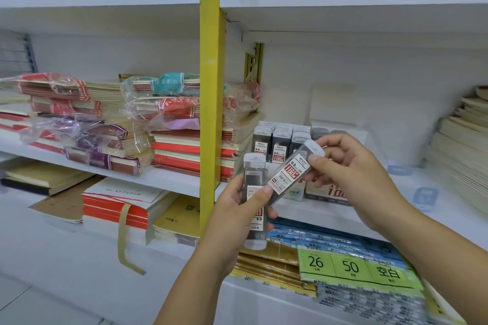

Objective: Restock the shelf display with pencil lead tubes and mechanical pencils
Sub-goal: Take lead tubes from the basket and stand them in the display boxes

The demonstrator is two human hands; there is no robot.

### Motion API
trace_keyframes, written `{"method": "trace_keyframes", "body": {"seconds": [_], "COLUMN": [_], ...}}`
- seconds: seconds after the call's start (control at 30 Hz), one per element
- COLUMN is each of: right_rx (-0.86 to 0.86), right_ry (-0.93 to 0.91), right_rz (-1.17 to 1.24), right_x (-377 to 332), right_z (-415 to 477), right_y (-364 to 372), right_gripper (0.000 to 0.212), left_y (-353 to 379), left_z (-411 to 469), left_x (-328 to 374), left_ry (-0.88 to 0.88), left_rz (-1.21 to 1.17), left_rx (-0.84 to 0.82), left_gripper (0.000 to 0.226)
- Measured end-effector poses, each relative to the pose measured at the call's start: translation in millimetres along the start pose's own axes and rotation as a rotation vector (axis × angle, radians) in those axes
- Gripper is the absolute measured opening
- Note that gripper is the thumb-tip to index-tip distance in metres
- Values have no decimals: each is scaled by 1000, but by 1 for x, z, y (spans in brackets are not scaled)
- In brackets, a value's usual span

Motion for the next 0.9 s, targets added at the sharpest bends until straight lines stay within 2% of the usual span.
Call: {"method": "trace_keyframes", "body": {"seconds": [0.17, 0.27, 0.4, 0.5, 0.63, 0.9], "right_rx": [-3, 125, 249, 298, 260, 280], "right_ry": [-25, -161, -494, -608, -527, -311], "right_rz": [10, -58, -382, -721, -965, -953], "right_x": [-1, -18, -60, -68, -54, -25], "right_z": [-4, -4, -6, 2, 25, 53], "right_y": [0, -11, -17, -7, 0, -5], "right_gripper": [15, 19, 21, 21, 25, 21], "left_y": [0, -4, -12, -13, -14, -13], "left_z": [0, 1, 5, 6, 7, 8], "left_x": [0, -1, -2, -3, -6, -6], "left_ry": [6, 12, 26, 31, 26, 16], "left_rz": [10, 37, 59, 48, 36, 43], "left_rx": [7, 32, 99, 112, 121, 101], "left_gripper": [22, 20, 19, 16, 13, 13]}}
Point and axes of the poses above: each hand's wrist, its own z-axis towards the middle knuckle, its own y-axis out of the palm, x = y × z, the point moved 7 cm from there along z, towards the middle knuckle, and after that the axes turned 15 degrees about y, right-handed, at the moved point
